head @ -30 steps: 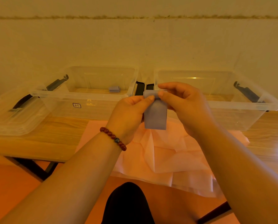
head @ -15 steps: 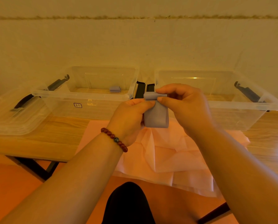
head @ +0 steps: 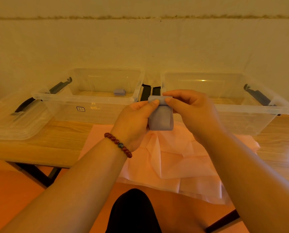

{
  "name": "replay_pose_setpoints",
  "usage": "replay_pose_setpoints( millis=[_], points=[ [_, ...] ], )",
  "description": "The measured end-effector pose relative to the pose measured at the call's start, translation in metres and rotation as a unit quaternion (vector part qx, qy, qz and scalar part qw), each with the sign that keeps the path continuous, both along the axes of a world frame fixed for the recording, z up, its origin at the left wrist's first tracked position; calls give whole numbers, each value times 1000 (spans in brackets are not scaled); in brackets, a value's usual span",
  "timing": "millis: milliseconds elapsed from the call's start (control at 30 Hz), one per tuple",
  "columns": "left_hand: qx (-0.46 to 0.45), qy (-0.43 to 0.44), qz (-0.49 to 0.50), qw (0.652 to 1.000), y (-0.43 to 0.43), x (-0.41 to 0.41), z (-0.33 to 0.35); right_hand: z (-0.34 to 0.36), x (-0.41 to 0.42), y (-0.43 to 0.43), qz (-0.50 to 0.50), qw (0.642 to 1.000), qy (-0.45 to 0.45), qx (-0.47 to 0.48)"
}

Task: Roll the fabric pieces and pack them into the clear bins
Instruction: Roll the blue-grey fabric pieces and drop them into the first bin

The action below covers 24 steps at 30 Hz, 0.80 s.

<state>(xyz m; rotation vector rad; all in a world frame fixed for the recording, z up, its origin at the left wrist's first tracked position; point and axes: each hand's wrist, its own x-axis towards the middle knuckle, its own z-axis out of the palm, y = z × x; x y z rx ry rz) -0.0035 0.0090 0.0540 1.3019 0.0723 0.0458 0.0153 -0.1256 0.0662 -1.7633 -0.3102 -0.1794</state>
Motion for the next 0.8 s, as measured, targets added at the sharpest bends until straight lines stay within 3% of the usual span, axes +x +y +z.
replay_pose_setpoints(
  millis=[567, 800],
  points=[
    [-38, 34, 9, 999, -3, -6, 1, -4, -1, 1, 23, 996, -86, -9],
    [-52, 32, 25, 998, -2, -7, 1, -2, -4, 1, 53, 997, -50, 15]
  ],
)
